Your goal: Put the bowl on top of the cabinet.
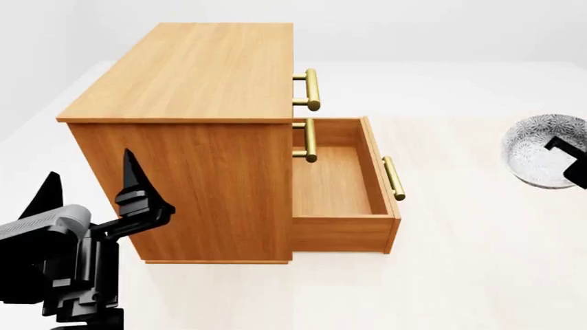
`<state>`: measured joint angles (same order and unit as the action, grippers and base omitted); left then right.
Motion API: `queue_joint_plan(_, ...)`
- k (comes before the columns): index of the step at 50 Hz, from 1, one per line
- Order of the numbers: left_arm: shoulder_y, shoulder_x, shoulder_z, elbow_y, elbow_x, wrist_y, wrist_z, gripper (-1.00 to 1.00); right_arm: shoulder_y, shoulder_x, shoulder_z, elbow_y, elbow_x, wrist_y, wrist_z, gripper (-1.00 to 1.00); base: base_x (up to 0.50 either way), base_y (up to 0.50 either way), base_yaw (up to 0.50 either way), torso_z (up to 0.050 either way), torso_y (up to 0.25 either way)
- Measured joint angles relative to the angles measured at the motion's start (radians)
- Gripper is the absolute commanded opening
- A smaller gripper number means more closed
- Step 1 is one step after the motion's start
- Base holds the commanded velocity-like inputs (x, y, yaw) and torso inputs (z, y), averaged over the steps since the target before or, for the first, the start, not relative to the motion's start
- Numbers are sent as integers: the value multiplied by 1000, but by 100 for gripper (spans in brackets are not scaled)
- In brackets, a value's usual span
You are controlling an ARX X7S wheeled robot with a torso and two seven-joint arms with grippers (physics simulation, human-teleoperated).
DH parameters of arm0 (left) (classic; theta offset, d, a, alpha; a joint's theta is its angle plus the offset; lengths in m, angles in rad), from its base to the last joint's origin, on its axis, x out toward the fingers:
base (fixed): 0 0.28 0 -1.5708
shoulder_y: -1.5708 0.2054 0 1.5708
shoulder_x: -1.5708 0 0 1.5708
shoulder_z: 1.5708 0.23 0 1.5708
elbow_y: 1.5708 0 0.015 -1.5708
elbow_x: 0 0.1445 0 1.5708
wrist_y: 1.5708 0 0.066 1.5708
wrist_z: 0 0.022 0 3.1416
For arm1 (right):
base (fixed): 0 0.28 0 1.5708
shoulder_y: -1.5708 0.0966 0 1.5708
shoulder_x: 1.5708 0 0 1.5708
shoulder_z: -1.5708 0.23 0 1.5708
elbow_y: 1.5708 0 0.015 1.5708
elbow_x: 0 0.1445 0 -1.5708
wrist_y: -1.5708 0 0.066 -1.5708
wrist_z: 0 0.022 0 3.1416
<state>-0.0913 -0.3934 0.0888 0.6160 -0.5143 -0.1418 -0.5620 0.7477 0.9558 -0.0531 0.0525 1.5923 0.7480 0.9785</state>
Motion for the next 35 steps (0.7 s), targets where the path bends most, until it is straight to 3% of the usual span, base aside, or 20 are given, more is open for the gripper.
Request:
queue_joint_plan(17,1,-6,0,8,-6,-4,-8,100,492,-42,-161,34,71,244,124,-100,0,0,0,0,0)
queue_joint_plan(35,2,-6,4,1,-5,6,-7,100,896,-188,-315,171,17,401,53,-100,0,0,0,0,0)
